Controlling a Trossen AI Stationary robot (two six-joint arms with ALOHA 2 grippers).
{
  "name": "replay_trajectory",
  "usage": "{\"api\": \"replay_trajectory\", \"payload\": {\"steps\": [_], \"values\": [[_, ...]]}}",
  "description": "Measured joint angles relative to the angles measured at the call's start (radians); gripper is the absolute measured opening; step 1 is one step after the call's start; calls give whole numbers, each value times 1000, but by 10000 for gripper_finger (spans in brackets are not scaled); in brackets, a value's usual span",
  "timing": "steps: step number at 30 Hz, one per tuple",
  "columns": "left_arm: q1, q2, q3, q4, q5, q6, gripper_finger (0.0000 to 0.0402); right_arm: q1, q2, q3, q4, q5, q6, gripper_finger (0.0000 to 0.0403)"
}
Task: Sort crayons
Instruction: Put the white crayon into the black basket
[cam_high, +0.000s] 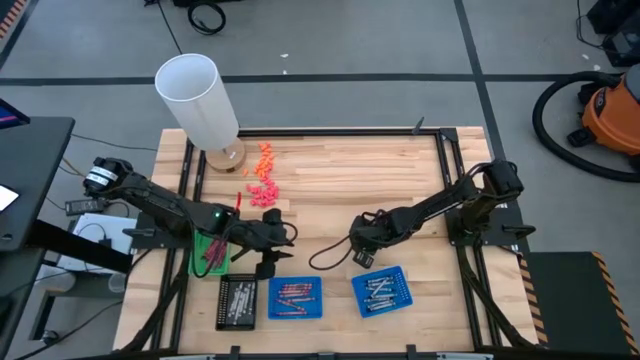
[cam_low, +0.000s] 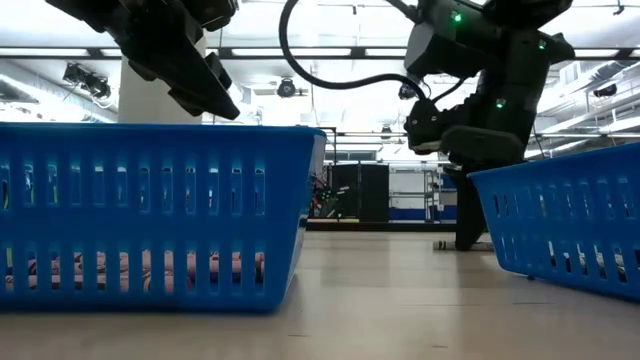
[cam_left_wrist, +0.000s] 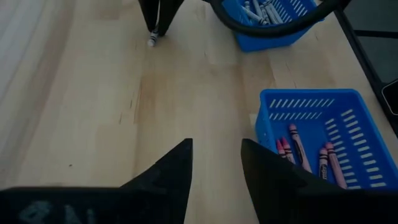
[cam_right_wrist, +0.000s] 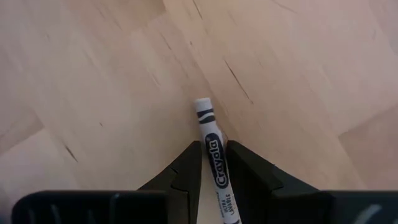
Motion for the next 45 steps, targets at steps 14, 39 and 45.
{"api": "replay_trajectory", "payload": {"steps": [14, 39, 45], "values": [[0, 37, 0, 8, -30, -42, 148, -1, -5, -3, 2, 5, -74, 19], [-92, 217, 0, 361, -281, 28, 148, 160, -203, -17, 537, 319, -563, 42], [-72, 278, 0, 504, -272, 114, 148, 182, -203, -17, 796, 316, -761, 42]]}}
